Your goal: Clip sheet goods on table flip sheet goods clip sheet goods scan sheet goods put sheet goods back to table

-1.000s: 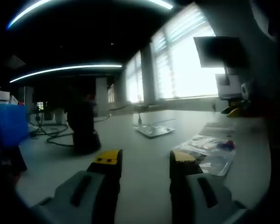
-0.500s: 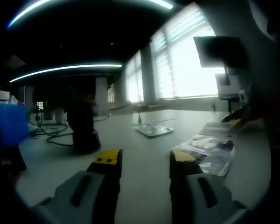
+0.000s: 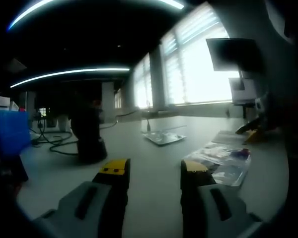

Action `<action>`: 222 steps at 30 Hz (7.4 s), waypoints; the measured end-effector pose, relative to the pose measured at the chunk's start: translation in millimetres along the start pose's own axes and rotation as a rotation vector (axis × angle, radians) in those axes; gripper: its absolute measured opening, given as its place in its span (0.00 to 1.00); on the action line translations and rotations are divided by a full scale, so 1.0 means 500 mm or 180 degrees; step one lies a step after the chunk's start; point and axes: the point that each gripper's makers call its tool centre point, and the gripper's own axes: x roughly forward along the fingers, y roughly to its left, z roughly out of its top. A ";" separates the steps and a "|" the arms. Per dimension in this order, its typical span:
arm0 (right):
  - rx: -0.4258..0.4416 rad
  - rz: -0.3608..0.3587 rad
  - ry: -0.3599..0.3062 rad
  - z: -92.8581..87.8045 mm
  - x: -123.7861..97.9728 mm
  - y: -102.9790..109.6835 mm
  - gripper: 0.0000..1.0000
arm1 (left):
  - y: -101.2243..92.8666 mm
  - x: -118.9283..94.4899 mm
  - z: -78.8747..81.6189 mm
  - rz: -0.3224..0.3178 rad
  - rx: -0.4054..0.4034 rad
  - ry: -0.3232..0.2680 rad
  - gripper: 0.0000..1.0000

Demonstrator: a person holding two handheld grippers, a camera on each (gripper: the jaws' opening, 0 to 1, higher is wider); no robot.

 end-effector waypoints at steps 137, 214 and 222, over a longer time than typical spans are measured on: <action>0.0384 -0.0729 0.0538 0.002 0.052 -0.229 0.13 | 0.004 0.000 -0.003 0.0025 0.0014 0.0017 0.33; 0.2042 0.0151 -0.1644 0.317 -0.027 -0.109 0.00 | 0.004 -0.002 0.000 0.0033 0.0005 -0.0019 0.33; 0.1999 0.0061 -0.1871 0.345 -0.022 -0.109 0.00 | 0.003 -0.003 0.001 0.0021 0.0010 -0.0020 0.33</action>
